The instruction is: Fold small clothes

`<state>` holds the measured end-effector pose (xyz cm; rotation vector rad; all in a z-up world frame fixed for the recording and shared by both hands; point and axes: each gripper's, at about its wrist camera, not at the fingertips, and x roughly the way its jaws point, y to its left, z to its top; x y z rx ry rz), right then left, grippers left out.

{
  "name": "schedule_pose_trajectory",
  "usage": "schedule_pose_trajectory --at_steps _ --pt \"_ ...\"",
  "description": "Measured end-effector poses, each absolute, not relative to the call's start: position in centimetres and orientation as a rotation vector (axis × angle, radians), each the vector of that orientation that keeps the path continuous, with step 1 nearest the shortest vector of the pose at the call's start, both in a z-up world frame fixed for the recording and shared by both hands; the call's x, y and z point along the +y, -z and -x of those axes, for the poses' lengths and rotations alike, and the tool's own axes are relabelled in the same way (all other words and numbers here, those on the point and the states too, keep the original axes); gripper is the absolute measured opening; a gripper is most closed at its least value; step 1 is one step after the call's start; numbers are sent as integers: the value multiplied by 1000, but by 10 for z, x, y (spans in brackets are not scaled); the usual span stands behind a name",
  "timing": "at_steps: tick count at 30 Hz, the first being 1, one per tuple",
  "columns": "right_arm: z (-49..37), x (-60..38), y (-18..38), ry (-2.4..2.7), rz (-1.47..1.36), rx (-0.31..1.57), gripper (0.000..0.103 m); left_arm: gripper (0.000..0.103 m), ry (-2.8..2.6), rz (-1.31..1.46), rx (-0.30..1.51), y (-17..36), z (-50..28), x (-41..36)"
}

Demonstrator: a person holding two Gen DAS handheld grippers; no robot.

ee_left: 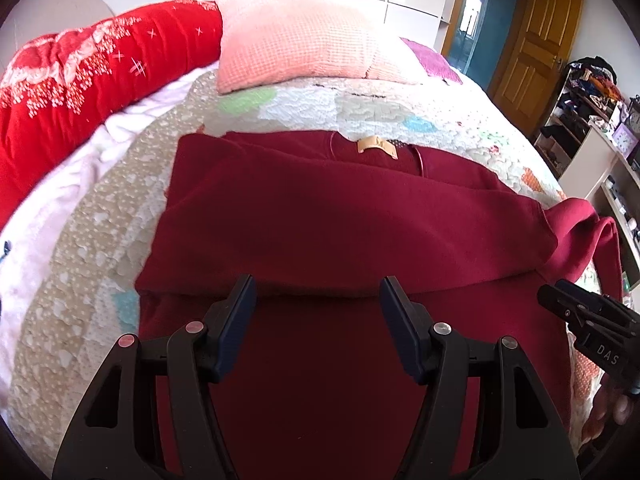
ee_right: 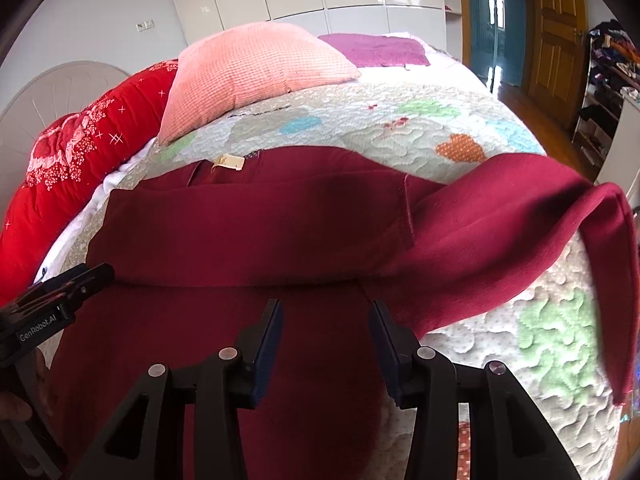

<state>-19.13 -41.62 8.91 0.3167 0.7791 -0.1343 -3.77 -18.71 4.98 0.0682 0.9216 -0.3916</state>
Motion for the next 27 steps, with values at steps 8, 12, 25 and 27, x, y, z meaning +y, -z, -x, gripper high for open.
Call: schedule_pose_trajectory --at_steps 8,12,25,27 --pt "215 -449 -88 209 -349 757 44 64 403 -69 989 -27 33 -191" --pt "236 -488 -91 267 -443 710 47 64 417 -58 991 -28 34 -194" --pt "282 -571 -106 455 -672 586 47 65 420 -80 972 -21 32 -196" --pt "292 -573 -113 479 -626 578 48 66 420 -82 970 -21 32 -197"
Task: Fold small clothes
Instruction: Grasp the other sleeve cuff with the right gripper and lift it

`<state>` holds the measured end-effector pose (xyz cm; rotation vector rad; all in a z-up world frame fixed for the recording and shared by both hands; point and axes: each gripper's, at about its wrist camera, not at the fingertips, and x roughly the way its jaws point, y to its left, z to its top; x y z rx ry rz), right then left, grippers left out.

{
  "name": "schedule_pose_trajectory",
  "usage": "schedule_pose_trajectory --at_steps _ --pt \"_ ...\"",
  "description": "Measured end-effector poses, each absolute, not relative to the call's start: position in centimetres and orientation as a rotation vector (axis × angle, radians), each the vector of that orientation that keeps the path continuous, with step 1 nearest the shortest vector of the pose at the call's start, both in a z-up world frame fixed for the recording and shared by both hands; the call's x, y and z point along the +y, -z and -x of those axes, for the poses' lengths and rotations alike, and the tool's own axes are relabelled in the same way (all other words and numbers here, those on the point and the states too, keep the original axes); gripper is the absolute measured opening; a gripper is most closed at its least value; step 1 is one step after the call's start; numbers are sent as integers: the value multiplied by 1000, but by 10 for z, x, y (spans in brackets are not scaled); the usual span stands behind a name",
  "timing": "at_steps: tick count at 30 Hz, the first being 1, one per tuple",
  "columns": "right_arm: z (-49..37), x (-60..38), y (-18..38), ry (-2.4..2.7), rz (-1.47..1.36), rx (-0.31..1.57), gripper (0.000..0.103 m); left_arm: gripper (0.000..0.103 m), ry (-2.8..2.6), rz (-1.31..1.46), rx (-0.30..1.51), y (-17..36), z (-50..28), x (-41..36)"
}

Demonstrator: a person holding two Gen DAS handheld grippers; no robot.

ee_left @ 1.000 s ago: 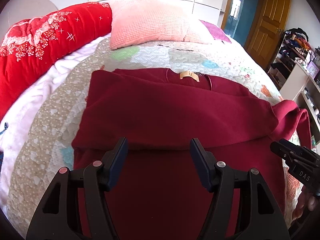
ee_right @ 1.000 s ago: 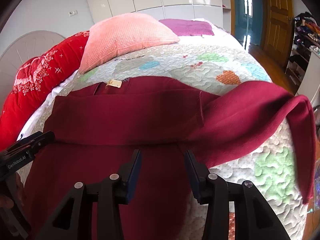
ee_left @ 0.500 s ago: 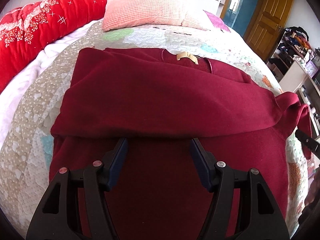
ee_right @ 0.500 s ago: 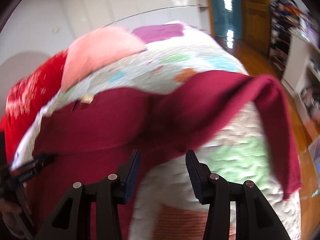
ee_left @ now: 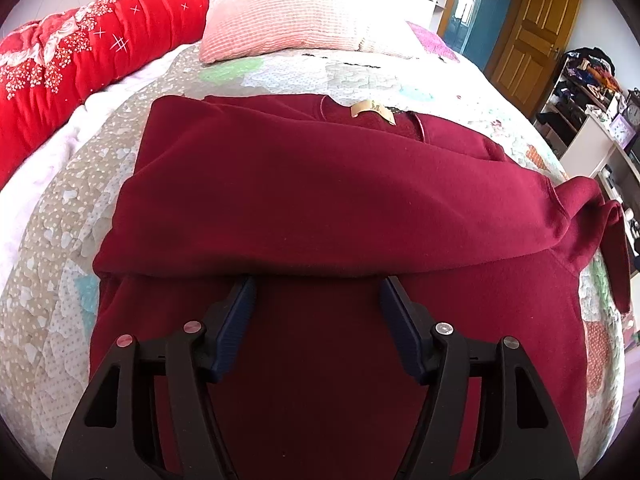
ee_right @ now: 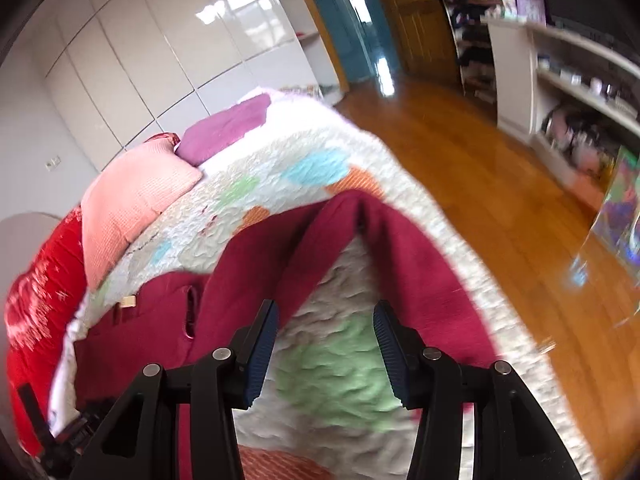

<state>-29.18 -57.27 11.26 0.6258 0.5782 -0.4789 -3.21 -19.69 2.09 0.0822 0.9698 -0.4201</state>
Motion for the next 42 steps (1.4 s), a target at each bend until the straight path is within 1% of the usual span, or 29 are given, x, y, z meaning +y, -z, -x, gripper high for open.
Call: schedule_pose_trajectory --at_steps 3,7,8,9,10,12,14,17,20,22,26,29,31,33,35,37,38,39,40,42 --pt "304 -573 -113 535 -551 592 51 67 419 -85 967 -20 32 -198" --pt "300 -581 -89 559 -498 683 50 67 418 -88 963 -20 32 -199" --pt "297 -582 -80 553 -484 703 37 67 417 -89 963 -20 32 -199" --pt "298 -586 -73 552 -475 718 13 68 417 -89 963 -20 32 -199" --pt "297 -590 -65 553 -464 742 5 68 417 -91 962 -19 32 -200" --pt "308 -596 -66 576 -452 715 5 68 418 -93 961 -19 32 -200" --pt "320 -604 -83 644 -394 674 5 68 422 -93 968 -21 32 -199" --pt "336 -609 -132 728 -261 563 5 68 444 -43 972 -32 31 -191" --pt "343 -593 -192 776 -64 413 5 68 450 -2 927 -51 34 -179" --pt "336 -571 -231 741 44 314 5 68 451 11 890 -67 35 -169" --pt "304 -510 -282 528 138 165 5 68 450 39 856 -86 34 -152" --pt "271 -459 -293 354 193 119 5 68 428 57 832 -95 31 -134" --pt "238 -416 -290 190 217 116 5 68 412 73 825 -97 29 -122" --pt "206 -376 -276 55 237 139 5 68 396 84 825 -96 29 -112" --pt "165 -337 -253 -112 236 233 5 68 373 94 829 -92 26 -102" --pt "135 -313 -226 -198 229 356 20 68 351 107 841 -86 21 -92" --pt "122 -305 -212 -218 222 417 36 68 346 114 847 -83 20 -89" --pt "110 -303 -198 -242 205 472 41 68 343 120 855 -81 19 -86" --pt "106 -303 -190 -249 196 496 41 68 342 128 864 -78 16 -83" --pt "118 -312 -182 -211 186 496 46 68 337 133 871 -76 12 -82"
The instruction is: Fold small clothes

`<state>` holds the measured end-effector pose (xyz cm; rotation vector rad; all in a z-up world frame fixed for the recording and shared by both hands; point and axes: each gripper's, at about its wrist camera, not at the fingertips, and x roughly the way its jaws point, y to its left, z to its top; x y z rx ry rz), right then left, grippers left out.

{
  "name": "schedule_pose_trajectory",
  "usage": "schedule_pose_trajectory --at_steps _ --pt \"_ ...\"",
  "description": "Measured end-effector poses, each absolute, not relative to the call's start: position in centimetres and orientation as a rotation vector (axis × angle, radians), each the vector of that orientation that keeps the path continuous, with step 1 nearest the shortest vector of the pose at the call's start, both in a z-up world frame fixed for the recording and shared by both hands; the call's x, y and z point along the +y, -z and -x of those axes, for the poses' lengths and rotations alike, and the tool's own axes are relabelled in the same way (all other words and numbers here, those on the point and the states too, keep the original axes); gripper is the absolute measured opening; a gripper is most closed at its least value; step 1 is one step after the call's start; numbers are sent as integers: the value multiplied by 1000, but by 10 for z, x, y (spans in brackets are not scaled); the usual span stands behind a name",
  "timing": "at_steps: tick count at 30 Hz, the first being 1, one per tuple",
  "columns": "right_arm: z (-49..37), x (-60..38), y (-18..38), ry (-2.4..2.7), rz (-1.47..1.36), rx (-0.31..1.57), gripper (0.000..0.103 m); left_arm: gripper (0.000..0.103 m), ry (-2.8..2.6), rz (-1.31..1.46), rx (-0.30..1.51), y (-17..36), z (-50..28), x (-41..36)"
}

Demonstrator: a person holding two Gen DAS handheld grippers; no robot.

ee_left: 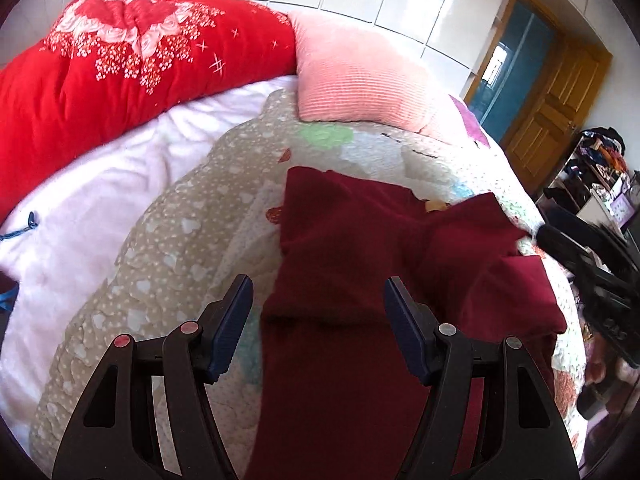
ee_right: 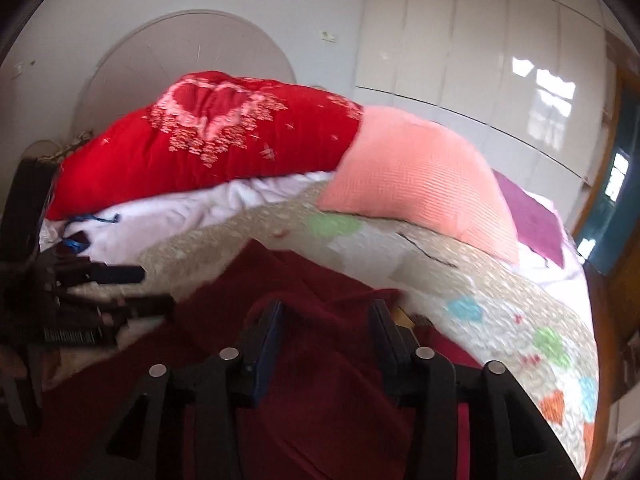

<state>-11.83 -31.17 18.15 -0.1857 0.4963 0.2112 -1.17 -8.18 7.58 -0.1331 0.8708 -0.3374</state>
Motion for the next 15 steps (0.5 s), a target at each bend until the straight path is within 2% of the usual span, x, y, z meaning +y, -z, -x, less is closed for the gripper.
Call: schedule_pose_trajectory --at_steps 7,15 --pt "157 -400 -172 -67 -12 512 53 68 405 142 894 -69 -1 -111" --pt "189 -473 -133 50 -173 594 54 68 423 178 956 -60 1 -115"
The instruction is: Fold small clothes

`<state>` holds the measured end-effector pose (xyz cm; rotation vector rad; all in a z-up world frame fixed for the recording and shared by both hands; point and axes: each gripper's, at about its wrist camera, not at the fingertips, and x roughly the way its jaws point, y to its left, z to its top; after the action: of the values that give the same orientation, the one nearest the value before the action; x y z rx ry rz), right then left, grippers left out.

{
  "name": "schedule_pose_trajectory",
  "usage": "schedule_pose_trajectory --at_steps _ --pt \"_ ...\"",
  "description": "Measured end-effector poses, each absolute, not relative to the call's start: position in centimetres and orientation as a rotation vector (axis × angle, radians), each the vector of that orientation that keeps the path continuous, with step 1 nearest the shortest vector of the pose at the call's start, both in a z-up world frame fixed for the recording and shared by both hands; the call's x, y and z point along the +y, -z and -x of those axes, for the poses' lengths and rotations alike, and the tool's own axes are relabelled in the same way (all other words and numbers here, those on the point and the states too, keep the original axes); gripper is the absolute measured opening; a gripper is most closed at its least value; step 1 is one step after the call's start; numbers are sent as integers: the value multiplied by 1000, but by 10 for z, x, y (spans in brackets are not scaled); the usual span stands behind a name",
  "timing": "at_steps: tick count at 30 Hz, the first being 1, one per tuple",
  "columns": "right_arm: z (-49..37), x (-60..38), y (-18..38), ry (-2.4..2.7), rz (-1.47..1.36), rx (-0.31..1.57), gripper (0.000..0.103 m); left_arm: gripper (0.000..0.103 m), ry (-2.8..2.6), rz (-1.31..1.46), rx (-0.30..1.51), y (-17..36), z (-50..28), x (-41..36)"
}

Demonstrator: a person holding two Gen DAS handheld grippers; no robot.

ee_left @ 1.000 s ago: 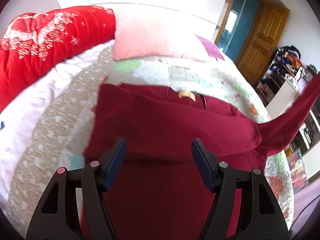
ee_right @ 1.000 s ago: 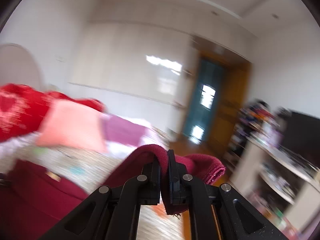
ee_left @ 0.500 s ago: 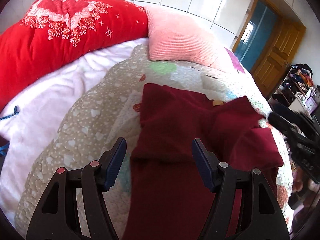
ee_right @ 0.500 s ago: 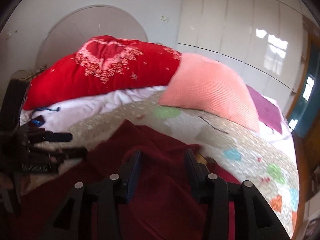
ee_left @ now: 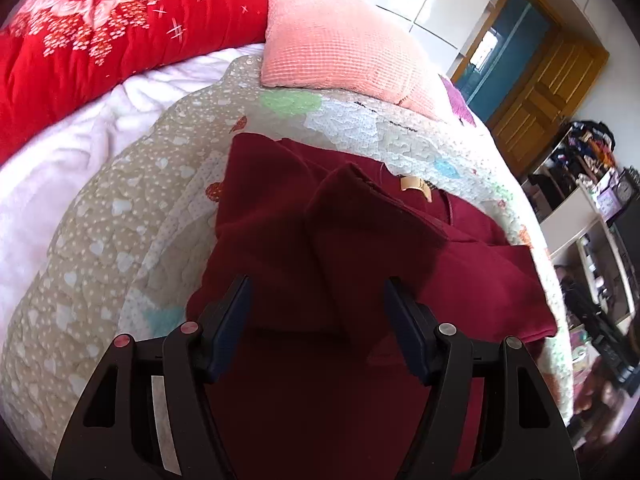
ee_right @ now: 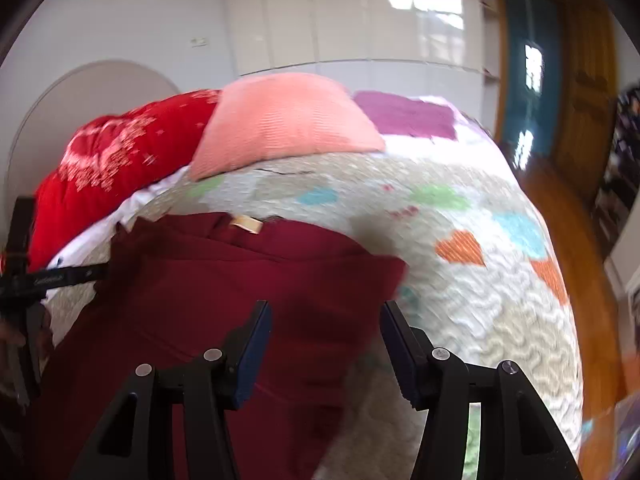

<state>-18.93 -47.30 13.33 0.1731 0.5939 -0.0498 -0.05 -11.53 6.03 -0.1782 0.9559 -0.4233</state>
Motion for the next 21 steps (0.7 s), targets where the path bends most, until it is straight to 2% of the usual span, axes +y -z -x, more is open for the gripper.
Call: schedule_pose_trajectory --at_steps 2,3,4,6,13,21 --pt "190 -481 -131 64 -197 599 54 68 438 188 920 -68 8 -108" --pt "189 -484 -130 73 -204 602 56 70 437 180 910 -72 10 -105" --pt "187 -486 -129 75 -210 603 57 78 443 177 907 -73 10 -102" --pt "181 -486 -129 72 -225 607 59 83 475 196 899 -75 8 -100" --pt "171 -485 -126 57 -310 610 60 83 527 326 989 -56 -6 -93" --pt "176 -487 -126 64 -304 618 60 83 407 364 999 -41 -13 -72"
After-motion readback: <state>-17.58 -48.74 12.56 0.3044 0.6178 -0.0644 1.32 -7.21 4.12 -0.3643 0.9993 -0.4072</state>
